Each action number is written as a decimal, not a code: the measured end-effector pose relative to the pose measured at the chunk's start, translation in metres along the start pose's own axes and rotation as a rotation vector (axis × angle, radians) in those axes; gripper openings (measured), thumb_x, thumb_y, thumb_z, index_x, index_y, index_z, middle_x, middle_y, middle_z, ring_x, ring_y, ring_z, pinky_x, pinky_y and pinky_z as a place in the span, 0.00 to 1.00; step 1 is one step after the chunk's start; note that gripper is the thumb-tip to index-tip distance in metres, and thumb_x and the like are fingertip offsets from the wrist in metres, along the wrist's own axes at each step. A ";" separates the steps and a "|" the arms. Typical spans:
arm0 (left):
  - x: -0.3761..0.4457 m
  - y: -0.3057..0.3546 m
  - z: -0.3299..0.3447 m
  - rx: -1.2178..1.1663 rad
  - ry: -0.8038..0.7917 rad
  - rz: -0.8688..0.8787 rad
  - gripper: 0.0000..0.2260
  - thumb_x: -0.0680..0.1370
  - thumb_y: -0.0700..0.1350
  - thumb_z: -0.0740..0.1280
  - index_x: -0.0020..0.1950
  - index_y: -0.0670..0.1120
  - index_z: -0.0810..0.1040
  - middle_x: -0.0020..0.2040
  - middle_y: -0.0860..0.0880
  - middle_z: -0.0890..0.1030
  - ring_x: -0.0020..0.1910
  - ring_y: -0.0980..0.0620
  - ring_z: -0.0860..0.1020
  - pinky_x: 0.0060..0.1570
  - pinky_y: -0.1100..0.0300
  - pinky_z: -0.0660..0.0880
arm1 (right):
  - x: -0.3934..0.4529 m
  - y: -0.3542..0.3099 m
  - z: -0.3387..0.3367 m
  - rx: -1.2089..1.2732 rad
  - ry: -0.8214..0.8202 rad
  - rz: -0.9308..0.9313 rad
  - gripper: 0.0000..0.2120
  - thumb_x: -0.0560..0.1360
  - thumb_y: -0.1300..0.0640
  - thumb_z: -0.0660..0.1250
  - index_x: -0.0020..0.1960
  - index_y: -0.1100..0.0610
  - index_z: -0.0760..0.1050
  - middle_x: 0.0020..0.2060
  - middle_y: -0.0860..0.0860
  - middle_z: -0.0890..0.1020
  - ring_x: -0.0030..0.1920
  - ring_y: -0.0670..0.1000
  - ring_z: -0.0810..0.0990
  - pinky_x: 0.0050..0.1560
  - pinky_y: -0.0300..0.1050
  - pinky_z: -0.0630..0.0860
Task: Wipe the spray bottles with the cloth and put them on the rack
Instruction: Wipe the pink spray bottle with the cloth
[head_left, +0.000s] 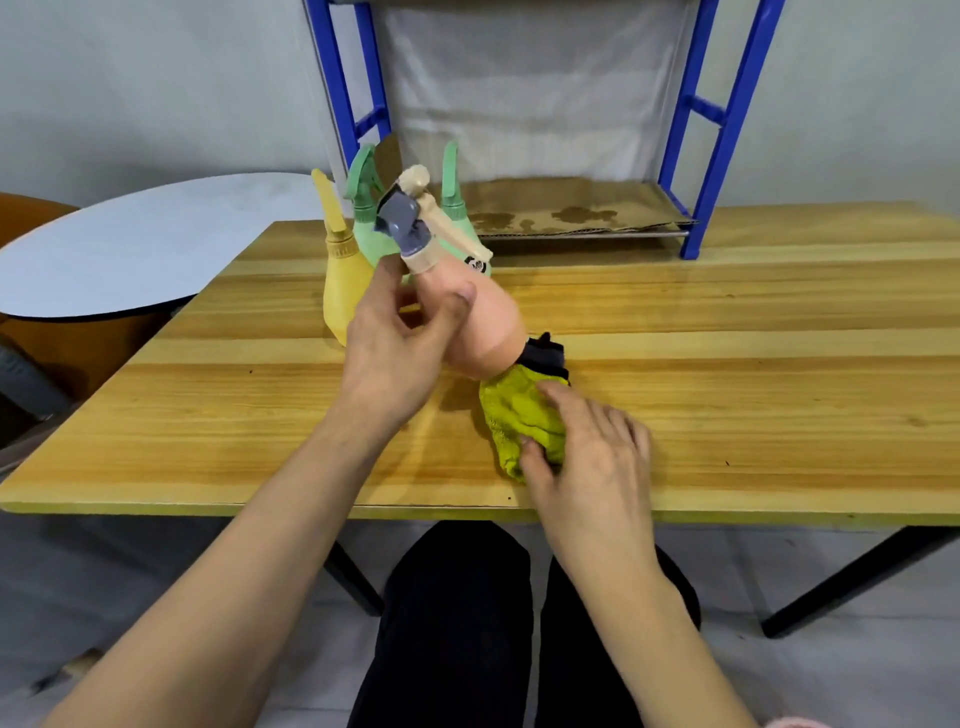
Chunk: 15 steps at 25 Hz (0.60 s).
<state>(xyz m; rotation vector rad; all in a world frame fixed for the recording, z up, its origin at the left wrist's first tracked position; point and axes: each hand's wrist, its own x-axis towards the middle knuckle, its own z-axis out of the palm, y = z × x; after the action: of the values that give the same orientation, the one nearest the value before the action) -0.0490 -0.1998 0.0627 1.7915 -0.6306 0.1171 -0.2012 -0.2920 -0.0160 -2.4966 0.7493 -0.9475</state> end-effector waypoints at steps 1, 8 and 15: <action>0.000 0.007 0.004 -0.028 -0.008 0.027 0.16 0.79 0.54 0.72 0.63 0.51 0.73 0.53 0.54 0.83 0.52 0.57 0.82 0.50 0.57 0.80 | 0.003 -0.002 0.001 0.039 0.012 0.017 0.19 0.71 0.55 0.74 0.61 0.51 0.74 0.47 0.49 0.82 0.52 0.55 0.78 0.62 0.50 0.66; -0.016 0.009 0.036 0.156 -0.207 0.177 0.17 0.77 0.52 0.74 0.60 0.49 0.72 0.52 0.55 0.81 0.50 0.55 0.79 0.51 0.53 0.79 | -0.004 -0.003 0.004 0.000 0.133 0.044 0.15 0.68 0.55 0.79 0.52 0.52 0.80 0.45 0.51 0.77 0.48 0.57 0.76 0.50 0.54 0.70; -0.002 0.006 0.051 0.319 -0.130 0.241 0.17 0.75 0.55 0.72 0.57 0.51 0.70 0.51 0.50 0.80 0.47 0.48 0.76 0.45 0.53 0.73 | -0.003 0.000 0.005 0.066 0.129 0.043 0.14 0.69 0.57 0.79 0.53 0.54 0.81 0.44 0.52 0.77 0.47 0.57 0.76 0.49 0.56 0.74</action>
<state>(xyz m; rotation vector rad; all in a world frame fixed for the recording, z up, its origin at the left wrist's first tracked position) -0.0659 -0.2468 0.0507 2.0342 -0.9640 0.2802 -0.1996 -0.2896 -0.0208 -2.3716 0.7948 -1.1085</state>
